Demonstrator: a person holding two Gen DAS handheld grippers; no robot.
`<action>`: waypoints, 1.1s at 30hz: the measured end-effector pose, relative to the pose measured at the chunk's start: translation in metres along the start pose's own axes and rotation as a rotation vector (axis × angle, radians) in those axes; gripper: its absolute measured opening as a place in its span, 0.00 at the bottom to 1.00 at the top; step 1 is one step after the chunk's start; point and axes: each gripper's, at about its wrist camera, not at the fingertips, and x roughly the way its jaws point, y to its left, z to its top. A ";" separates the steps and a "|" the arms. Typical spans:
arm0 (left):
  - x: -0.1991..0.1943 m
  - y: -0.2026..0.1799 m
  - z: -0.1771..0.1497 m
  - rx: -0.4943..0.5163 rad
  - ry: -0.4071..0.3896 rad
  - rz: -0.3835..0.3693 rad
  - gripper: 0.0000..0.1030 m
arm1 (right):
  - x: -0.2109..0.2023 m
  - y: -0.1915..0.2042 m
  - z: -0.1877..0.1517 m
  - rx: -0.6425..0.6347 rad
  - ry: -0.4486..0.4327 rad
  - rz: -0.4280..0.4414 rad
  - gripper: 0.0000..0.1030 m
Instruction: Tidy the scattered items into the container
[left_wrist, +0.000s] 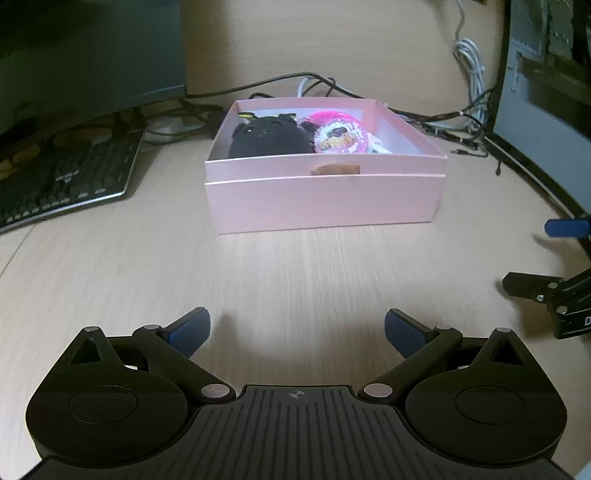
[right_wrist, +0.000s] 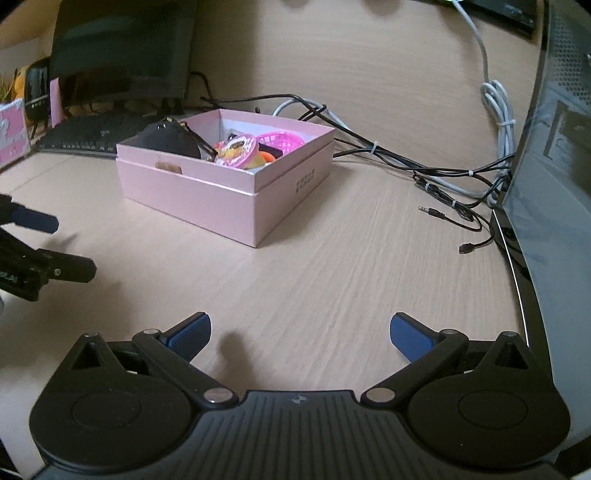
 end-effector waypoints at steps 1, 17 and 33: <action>0.002 -0.001 0.000 0.008 0.001 0.001 1.00 | 0.002 -0.001 -0.001 -0.007 0.004 -0.002 1.00; 0.019 0.006 -0.001 -0.010 -0.054 -0.035 1.00 | 0.025 -0.013 0.000 0.002 0.011 0.153 1.00; 0.021 0.007 0.000 -0.010 -0.066 -0.038 1.00 | 0.029 -0.016 0.001 0.004 -0.008 0.163 1.00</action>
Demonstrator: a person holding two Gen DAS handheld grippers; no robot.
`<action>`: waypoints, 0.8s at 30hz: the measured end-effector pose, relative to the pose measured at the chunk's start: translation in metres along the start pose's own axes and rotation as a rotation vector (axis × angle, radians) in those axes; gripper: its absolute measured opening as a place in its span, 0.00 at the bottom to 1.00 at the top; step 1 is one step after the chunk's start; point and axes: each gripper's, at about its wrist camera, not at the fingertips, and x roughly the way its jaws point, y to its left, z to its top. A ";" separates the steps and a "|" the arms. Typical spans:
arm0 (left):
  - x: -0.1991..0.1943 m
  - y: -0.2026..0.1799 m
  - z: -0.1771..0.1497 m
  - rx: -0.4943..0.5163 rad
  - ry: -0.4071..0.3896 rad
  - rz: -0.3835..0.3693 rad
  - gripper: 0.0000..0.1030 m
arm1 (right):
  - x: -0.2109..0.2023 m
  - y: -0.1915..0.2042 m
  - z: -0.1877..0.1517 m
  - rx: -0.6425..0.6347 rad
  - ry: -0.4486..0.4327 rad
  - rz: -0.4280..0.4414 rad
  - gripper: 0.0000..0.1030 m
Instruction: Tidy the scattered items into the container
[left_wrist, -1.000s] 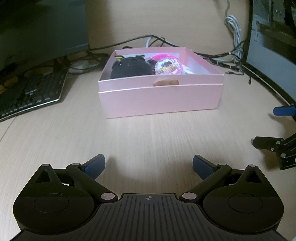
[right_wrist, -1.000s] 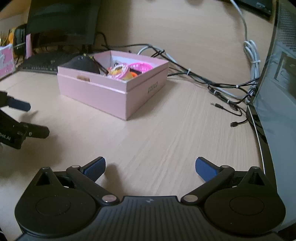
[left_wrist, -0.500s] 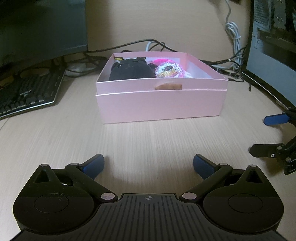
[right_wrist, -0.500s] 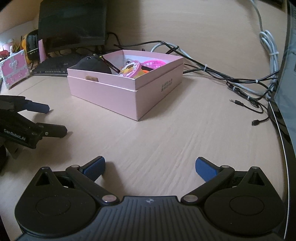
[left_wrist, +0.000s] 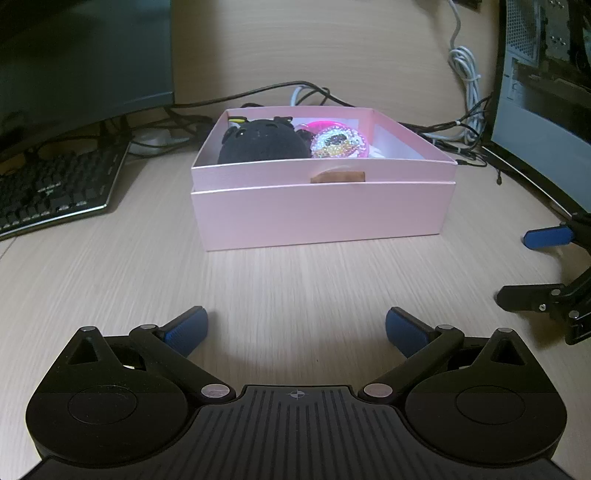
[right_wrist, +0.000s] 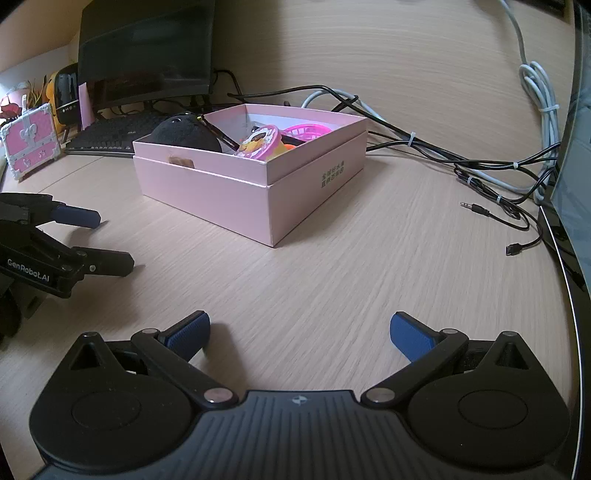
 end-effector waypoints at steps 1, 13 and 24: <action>0.000 0.000 0.000 0.000 0.000 0.000 1.00 | 0.000 0.000 0.000 0.000 0.000 0.000 1.00; 0.000 0.000 0.000 -0.001 -0.003 -0.003 1.00 | 0.000 0.000 0.000 0.000 0.000 0.000 1.00; -0.001 -0.001 -0.001 -0.001 -0.003 -0.002 1.00 | 0.000 0.000 0.000 -0.001 0.000 0.000 1.00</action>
